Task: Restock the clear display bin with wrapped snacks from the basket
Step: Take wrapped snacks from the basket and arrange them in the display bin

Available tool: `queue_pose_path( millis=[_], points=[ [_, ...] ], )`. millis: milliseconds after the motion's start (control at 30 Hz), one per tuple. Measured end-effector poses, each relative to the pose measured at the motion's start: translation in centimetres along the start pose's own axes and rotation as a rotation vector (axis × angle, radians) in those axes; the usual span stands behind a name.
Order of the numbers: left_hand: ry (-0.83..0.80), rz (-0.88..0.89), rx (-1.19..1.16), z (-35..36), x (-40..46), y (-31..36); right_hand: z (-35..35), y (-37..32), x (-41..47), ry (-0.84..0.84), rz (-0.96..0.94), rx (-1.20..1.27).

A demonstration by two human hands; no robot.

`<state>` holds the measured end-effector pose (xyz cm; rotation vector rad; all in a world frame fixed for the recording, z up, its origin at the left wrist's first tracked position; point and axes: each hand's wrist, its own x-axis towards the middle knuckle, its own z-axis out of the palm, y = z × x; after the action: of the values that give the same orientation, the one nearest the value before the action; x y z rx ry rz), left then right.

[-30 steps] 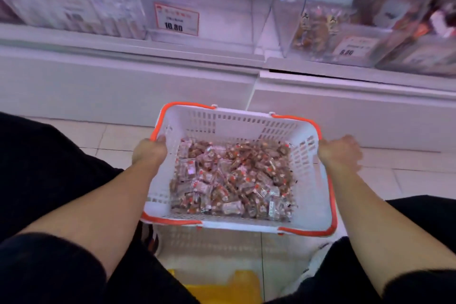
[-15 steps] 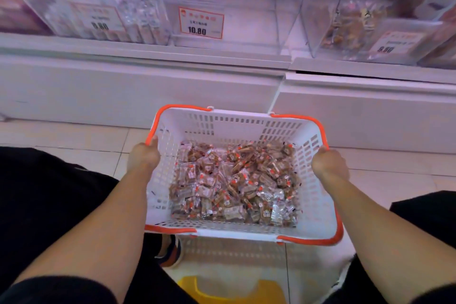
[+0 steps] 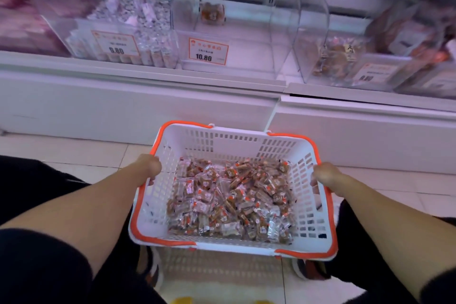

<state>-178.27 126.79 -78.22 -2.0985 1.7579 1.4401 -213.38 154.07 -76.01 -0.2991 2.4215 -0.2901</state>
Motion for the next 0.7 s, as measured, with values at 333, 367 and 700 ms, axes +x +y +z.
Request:
queue_pose_path(
  millis=[333, 367, 700],
  points=[
    [0.205, 0.188, -0.038, -2.3, 3.3, -4.5, 2.6, -2.8, 0.0, 0.04, -0.026, -0.056],
    [0.217, 0.194, -0.033, -2.8, 3.7, -4.9, 3.1, -3.1, -0.1, 0.05, -0.046, -0.051],
    [-0.15, 0.251, 0.983, -10.8, -3.8, 6.3, -4.3, -11.2, -8.7, -0.213, -0.308, -1.0]
  ],
)
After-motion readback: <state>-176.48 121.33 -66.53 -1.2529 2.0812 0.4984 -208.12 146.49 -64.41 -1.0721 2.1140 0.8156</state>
